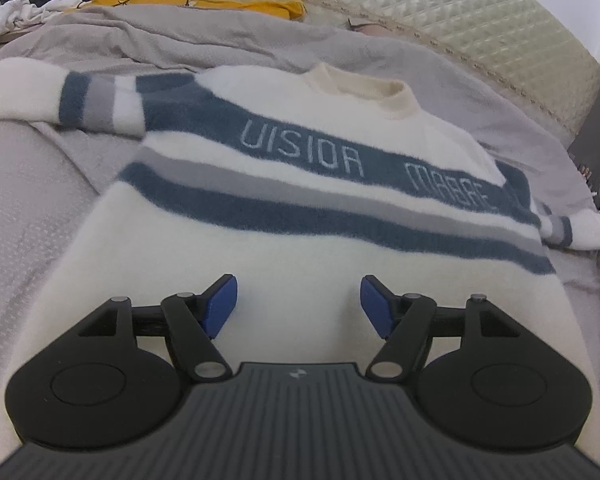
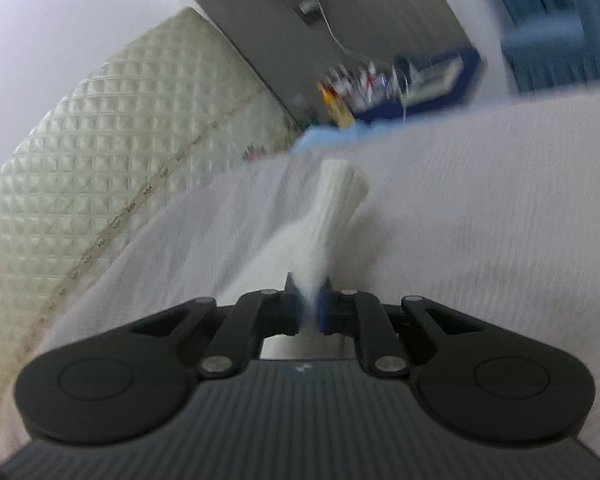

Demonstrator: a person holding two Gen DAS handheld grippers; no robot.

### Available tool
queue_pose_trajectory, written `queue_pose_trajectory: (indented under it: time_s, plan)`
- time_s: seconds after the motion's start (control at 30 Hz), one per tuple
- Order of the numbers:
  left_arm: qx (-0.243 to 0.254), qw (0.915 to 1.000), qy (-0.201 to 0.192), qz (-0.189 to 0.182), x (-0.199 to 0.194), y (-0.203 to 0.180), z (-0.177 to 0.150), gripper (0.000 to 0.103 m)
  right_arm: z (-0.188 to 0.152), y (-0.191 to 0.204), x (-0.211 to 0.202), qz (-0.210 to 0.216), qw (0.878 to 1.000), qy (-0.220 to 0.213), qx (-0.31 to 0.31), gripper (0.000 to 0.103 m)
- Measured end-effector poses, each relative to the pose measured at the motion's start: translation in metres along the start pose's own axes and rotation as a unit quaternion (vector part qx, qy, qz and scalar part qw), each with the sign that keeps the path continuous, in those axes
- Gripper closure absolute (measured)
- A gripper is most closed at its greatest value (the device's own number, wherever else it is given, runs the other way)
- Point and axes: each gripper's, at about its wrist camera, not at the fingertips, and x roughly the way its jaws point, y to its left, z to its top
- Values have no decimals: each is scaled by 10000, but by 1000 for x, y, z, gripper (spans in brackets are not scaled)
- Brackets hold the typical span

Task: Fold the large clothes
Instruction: 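Grasp the sleeve cuff with the right gripper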

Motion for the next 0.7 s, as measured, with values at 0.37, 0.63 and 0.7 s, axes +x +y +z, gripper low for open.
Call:
queue_pose_trajectory:
  time_s: [0.37, 0.63, 0.7]
  plan:
    - [-180, 9988, -456, -26, -37, 16, 14, 30, 61, 73, -69, 282, 9951, -375, -866, 92]
    - [-620, 9936, -941, 37, -71, 52, 31, 30, 64, 206, -159, 1383, 9681, -635, -1990, 92]
    - [-713, 9913, -1100, 69, -81, 61, 35, 30, 60, 243, -188, 1701, 9578, -724, -2202, 92]
